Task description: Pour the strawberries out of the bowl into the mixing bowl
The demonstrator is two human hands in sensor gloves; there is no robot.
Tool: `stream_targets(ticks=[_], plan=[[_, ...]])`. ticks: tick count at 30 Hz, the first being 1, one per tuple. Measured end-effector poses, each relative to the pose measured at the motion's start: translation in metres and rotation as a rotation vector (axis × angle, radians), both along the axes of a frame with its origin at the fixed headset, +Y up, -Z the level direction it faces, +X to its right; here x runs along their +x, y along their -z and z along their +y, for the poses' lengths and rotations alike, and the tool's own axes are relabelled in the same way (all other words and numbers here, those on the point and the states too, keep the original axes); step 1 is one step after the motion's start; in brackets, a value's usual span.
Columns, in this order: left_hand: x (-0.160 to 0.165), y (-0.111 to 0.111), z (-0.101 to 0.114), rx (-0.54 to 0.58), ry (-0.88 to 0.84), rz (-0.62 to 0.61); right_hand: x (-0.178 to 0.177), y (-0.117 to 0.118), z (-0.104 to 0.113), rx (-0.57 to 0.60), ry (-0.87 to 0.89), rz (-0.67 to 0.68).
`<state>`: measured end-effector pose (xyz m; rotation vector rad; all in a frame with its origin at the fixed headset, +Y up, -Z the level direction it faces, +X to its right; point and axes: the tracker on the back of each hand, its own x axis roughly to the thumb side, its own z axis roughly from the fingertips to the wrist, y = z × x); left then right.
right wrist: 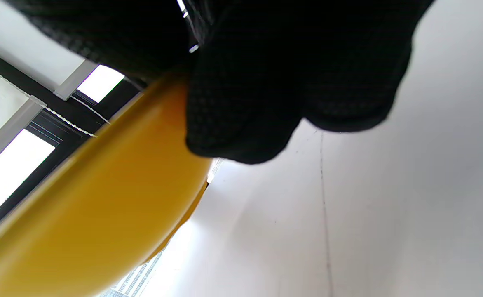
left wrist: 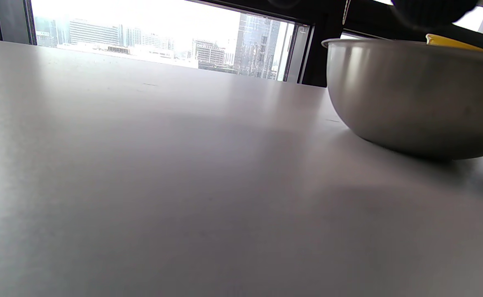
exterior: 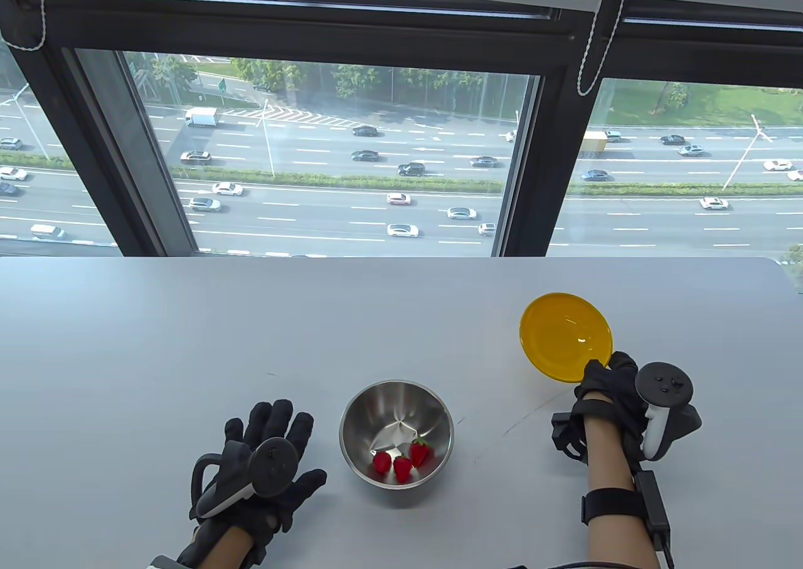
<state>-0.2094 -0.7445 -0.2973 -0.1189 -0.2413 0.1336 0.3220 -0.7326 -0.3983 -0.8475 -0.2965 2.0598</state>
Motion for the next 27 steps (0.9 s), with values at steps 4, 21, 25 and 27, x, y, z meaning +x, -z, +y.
stream_targets(ticks=[4, 21, 25, 27], plan=[[-0.001, 0.0, 0.0, -0.001, -0.005, 0.007, 0.001, 0.009, -0.008, -0.028, -0.045, -0.015], [-0.001, 0.002, -0.003, -0.017, 0.008, 0.003, 0.008, 0.02, -0.03, -0.181, 0.009, 0.003], [-0.001, 0.002, -0.002, -0.014, 0.01, 0.0, 0.01, 0.017, -0.031, -0.197, 0.021, 0.013], [-0.001, 0.002, -0.002, -0.011, 0.01, -0.001, 0.012, 0.016, -0.031, -0.194, 0.019, 0.009]])
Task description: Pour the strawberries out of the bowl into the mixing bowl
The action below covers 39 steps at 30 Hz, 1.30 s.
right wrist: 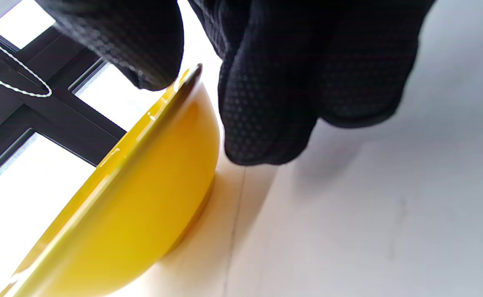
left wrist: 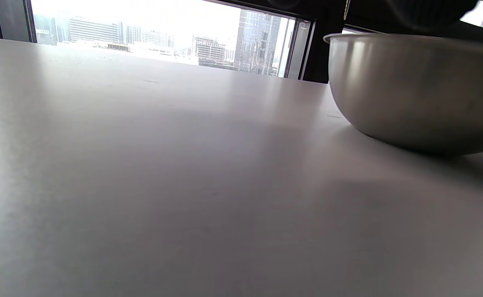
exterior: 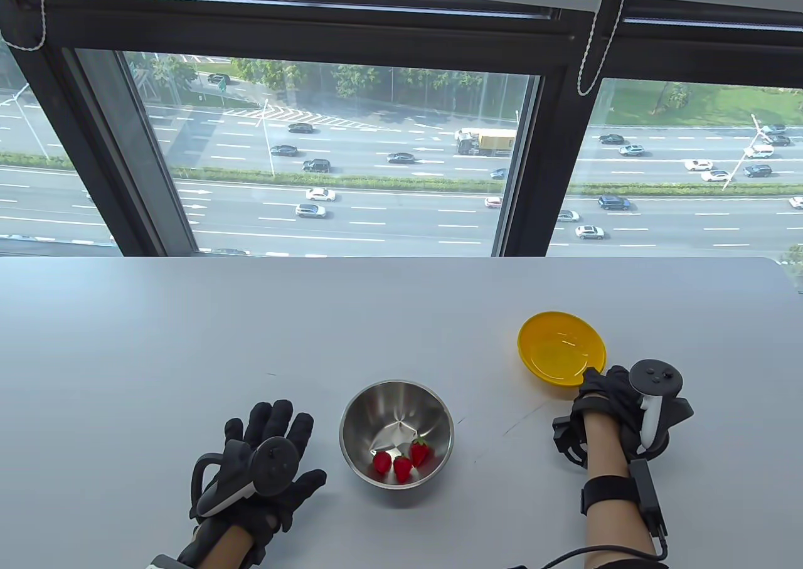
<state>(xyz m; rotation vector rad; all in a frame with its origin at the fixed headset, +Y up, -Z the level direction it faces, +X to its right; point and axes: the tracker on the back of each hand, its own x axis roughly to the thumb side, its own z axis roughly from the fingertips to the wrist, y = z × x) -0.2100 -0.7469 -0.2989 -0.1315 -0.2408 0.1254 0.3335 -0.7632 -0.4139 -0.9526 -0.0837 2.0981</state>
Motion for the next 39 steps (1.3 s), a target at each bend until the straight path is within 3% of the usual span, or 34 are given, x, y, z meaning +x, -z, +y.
stream_targets(ticks=[10, 19, 25, 39], plan=[[0.0, 0.0, 0.0, 0.011, -0.003, -0.004, 0.003, -0.011, 0.016, 0.004, -0.083, 0.025], [0.0, 0.0, 0.001, 0.018, -0.008, -0.004, -0.004, -0.026, 0.046, 0.029, -0.163, 0.086], [-0.002, 0.0, 0.002, 0.028, -0.016, -0.001, -0.02, -0.032, 0.064, 0.002, -0.243, 0.21], [-0.003, 0.001, 0.002, 0.041, -0.023, -0.002, -0.075, -0.054, 0.087, 0.095, -0.379, 0.477]])
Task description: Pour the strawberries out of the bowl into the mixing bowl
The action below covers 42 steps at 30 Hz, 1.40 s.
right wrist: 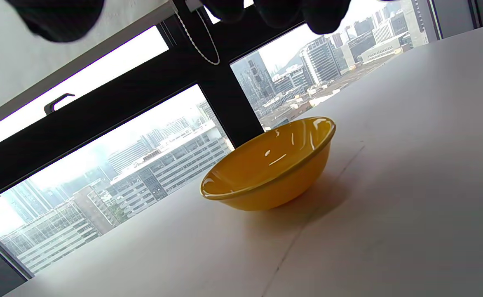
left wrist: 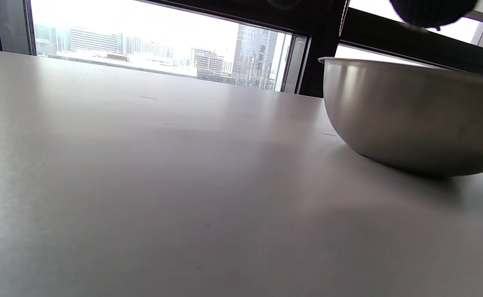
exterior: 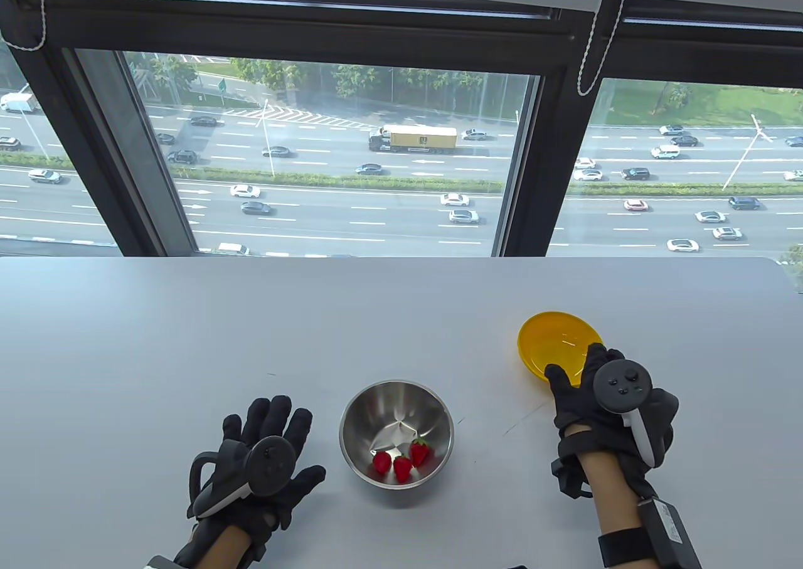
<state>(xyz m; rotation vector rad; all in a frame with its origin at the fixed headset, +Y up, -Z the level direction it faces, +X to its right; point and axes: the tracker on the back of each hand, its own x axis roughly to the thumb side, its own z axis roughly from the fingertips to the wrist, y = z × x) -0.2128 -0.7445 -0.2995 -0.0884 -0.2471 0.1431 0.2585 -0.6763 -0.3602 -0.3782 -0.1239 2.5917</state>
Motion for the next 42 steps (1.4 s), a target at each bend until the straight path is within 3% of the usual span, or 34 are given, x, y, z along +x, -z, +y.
stream_targets(ticks=[14, 26, 42], plan=[[0.002, -0.001, 0.0, 0.01, 0.002, -0.012, -0.039, -0.026, -0.005, 0.047, -0.079, 0.195], [0.005, -0.001, 0.0, 0.017, 0.005, -0.02, -0.077, -0.041, -0.022, 0.058, -0.211, 0.345], [0.01, -0.003, -0.003, 0.017, 0.003, -0.043, -0.095, -0.052, -0.036, 0.027, -0.255, 0.545]])
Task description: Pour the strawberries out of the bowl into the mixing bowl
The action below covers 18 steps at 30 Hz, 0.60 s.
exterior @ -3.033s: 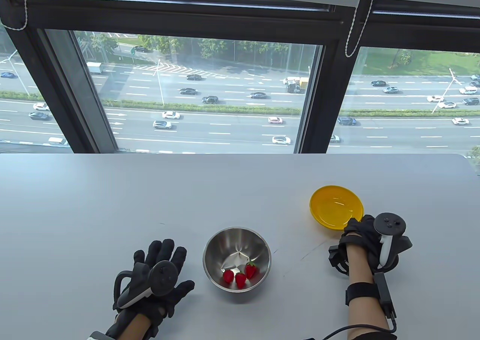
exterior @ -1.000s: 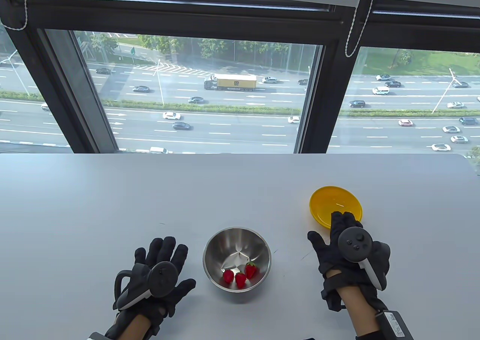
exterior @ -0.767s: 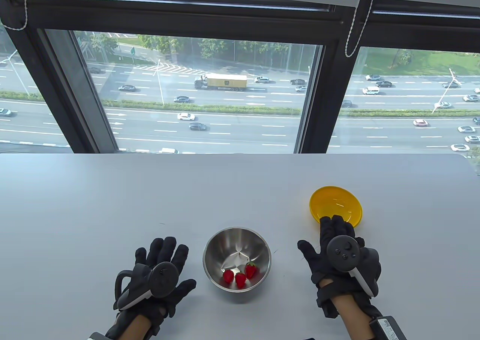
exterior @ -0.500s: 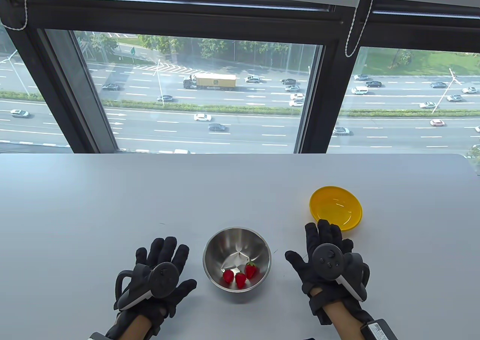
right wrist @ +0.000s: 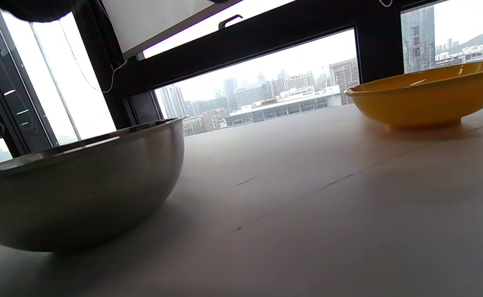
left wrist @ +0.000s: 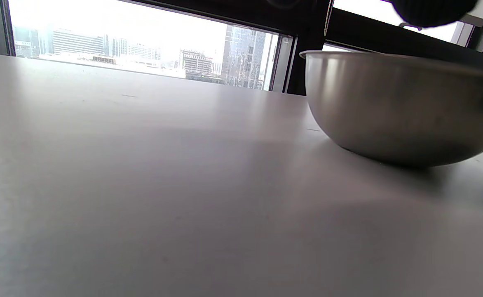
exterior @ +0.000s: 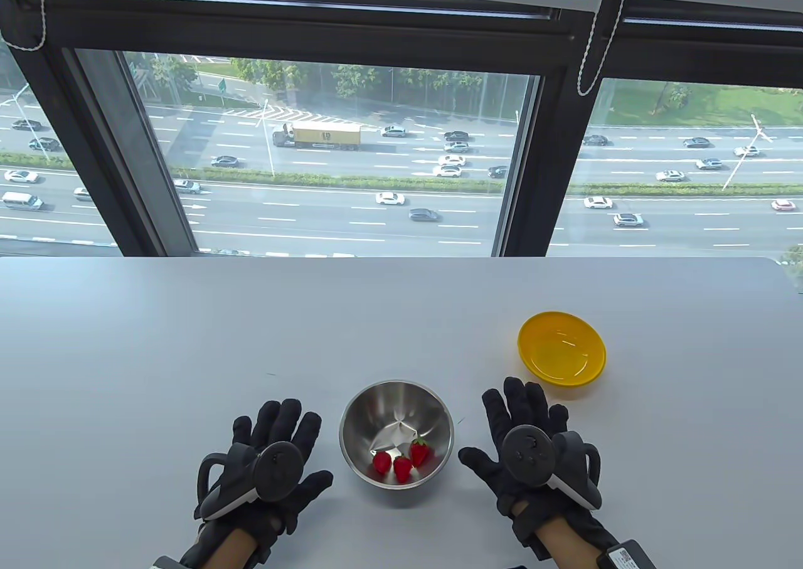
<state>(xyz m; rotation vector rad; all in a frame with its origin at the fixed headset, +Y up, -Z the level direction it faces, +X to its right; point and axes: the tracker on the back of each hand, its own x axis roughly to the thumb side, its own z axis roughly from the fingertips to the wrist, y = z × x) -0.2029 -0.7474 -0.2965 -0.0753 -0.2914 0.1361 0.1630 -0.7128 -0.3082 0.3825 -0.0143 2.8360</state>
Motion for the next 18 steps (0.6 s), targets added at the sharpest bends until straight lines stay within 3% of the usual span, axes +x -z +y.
stream_targets(ticks=[18], plan=[[0.004, -0.001, -0.004, -0.02, -0.003, -0.012, -0.014, -0.014, -0.005, -0.032, -0.06, 0.109]])
